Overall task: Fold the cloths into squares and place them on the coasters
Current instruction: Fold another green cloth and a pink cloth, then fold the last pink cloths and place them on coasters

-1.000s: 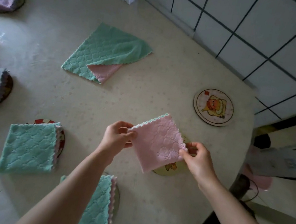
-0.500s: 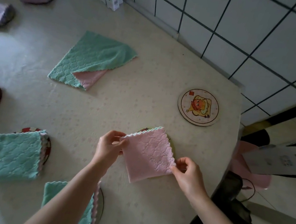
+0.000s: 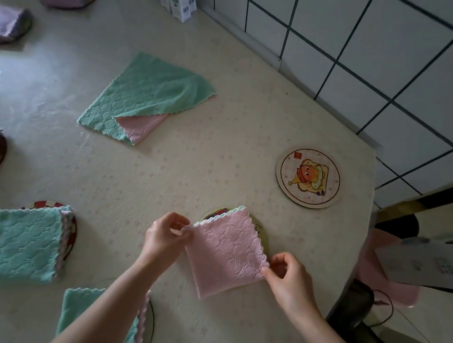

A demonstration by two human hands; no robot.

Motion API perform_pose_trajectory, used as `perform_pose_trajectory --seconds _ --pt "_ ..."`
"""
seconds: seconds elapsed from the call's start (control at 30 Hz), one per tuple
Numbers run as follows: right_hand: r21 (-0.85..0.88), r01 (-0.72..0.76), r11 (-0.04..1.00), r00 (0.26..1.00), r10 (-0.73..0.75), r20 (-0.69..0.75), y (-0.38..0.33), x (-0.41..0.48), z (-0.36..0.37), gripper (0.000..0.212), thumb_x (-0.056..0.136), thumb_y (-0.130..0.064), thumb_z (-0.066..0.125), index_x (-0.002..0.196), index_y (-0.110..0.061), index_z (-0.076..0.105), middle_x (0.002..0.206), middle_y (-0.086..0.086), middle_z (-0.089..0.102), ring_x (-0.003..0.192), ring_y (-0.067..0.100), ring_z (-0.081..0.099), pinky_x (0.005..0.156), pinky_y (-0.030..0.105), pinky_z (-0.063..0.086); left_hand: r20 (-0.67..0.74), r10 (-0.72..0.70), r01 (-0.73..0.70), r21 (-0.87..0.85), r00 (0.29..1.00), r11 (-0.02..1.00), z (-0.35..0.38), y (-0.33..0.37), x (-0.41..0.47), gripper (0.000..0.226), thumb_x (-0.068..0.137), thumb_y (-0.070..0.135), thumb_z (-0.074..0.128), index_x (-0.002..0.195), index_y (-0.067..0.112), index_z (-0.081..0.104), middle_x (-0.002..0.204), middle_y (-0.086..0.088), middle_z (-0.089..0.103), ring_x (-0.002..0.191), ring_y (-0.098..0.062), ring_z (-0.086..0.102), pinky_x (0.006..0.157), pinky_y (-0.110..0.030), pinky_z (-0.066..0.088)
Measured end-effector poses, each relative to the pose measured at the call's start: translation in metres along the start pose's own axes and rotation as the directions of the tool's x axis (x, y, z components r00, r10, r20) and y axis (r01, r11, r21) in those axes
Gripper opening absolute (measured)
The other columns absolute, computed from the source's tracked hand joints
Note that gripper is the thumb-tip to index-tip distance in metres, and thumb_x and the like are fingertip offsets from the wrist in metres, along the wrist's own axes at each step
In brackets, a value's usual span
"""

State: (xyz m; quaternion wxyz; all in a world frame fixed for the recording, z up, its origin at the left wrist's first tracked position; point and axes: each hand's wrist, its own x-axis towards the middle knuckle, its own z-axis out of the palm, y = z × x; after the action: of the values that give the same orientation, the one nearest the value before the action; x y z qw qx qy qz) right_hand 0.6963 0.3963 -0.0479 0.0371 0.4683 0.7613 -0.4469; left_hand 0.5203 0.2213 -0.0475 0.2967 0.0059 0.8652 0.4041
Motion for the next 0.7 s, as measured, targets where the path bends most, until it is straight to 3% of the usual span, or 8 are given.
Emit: perform_pose_trajectory --seconds 0.1,0.3,0.6,0.7 --pt "-0.027 0.009 1.000 1.000 -0.009 0.005 0.000 0.001 0.000 0.016 0.077 -0.016 0.073 0.080 -0.017 0.058 0.072 -0.006 0.063 0.070 0.015 0.058 0.060 0.019 0.034 0.001 0.007 -0.007 0.033 1.000 0.999 0.000 -0.001 0.000 0.014 0.069 0.021 0.072 0.082 0.025 0.068 0.081 0.006 0.069 0.072 -0.018 0.068 0.072 -0.045 0.058" --pt "-0.063 0.016 0.998 0.999 -0.014 0.037 -0.006 0.010 -0.006 0.015 0.075 -0.016 0.074 0.083 -0.017 0.061 0.074 -0.008 0.064 0.071 0.012 0.059 0.058 0.013 0.035 -0.040 0.084 -0.073 0.224 0.996 0.972 -0.008 -0.002 0.009 0.012 0.079 0.022 0.071 0.091 0.023 0.067 0.086 0.009 0.067 0.080 -0.013 0.063 0.062 -0.022 0.042" --pt "-0.154 0.240 0.959 0.968 -0.223 0.117 -0.084 0.081 -0.029 0.010 0.088 -0.015 0.061 0.099 -0.014 0.059 0.091 -0.006 0.061 0.085 0.011 0.060 0.078 0.024 0.052 -0.099 0.151 -0.119 0.274 0.984 0.954 -0.043 0.021 0.050 0.014 0.084 0.014 0.061 0.096 0.019 0.068 0.085 0.004 0.069 0.079 -0.015 0.063 0.067 -0.025 0.047" --pt "-0.186 0.320 0.929 0.944 -0.296 0.145 -0.123 0.109 -0.019 0.010 0.090 -0.016 0.059 0.100 -0.013 0.059 0.092 -0.004 0.062 0.085 0.012 0.060 0.072 0.022 0.051 -0.141 0.194 -0.145 0.302 0.971 0.942 -0.059 0.035 0.075 0.016 0.083 0.014 0.062 0.097 0.018 0.068 0.090 0.004 0.068 0.083 -0.017 0.062 0.073 -0.027 0.049"
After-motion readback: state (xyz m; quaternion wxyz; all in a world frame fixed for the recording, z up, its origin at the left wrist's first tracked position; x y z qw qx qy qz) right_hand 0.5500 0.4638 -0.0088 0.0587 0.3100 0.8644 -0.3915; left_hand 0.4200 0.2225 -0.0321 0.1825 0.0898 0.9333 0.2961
